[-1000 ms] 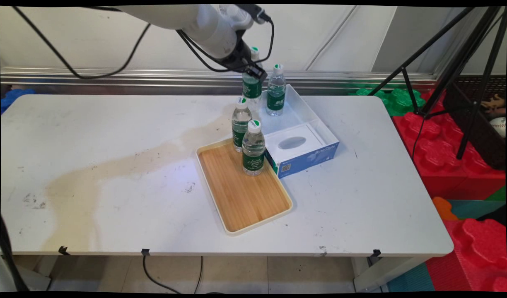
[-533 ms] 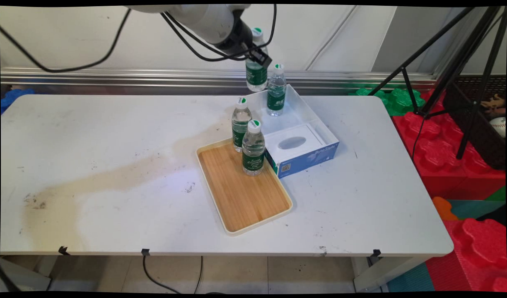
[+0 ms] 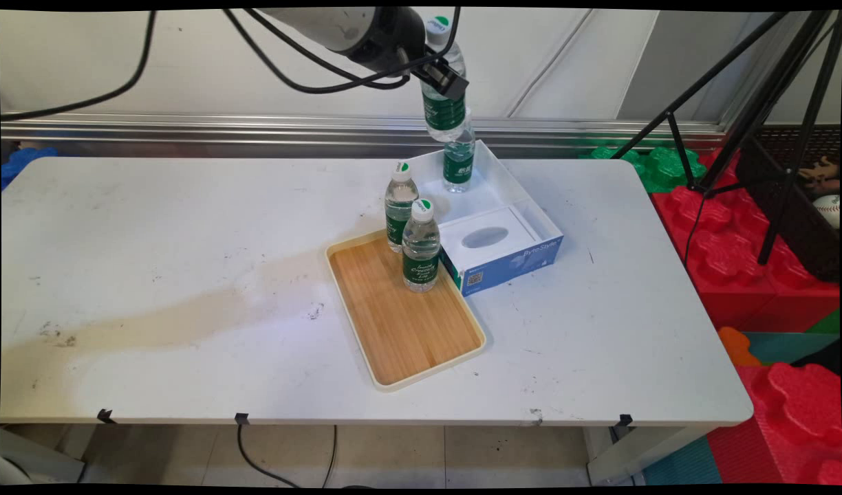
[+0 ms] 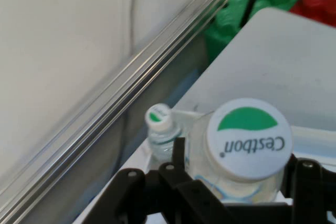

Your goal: Place the picked object on the tray

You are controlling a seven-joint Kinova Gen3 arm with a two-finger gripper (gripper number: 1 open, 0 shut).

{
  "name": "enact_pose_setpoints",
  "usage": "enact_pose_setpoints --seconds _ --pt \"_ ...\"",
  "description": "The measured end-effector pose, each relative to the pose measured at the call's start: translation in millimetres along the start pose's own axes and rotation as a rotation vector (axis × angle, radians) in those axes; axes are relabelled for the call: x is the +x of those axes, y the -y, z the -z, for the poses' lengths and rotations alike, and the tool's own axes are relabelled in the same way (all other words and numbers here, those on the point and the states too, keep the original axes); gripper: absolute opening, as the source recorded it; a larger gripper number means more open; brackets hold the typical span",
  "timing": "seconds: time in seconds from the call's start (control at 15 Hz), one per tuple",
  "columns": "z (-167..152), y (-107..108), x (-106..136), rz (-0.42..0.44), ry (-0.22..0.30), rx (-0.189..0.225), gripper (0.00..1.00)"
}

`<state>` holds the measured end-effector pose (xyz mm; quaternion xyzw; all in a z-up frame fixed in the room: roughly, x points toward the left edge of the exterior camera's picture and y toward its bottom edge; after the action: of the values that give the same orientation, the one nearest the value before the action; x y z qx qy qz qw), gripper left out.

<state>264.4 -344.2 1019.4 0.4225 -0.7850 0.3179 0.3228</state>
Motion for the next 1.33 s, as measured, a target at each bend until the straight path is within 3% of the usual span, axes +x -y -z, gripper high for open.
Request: enact_pose_setpoints --seconds 0.33,0.4,0.73,1.33 --pt "38 -28 0 -0.030 -0.030 -0.080 0.00" --pt "46 -22 -6 -0.015 -0.025 -0.071 0.00" --pt "73 -53 -15 -0.027 -0.018 -0.150 0.00" --pt "89 -91 -61 -0.008 0.079 -0.214 0.00"
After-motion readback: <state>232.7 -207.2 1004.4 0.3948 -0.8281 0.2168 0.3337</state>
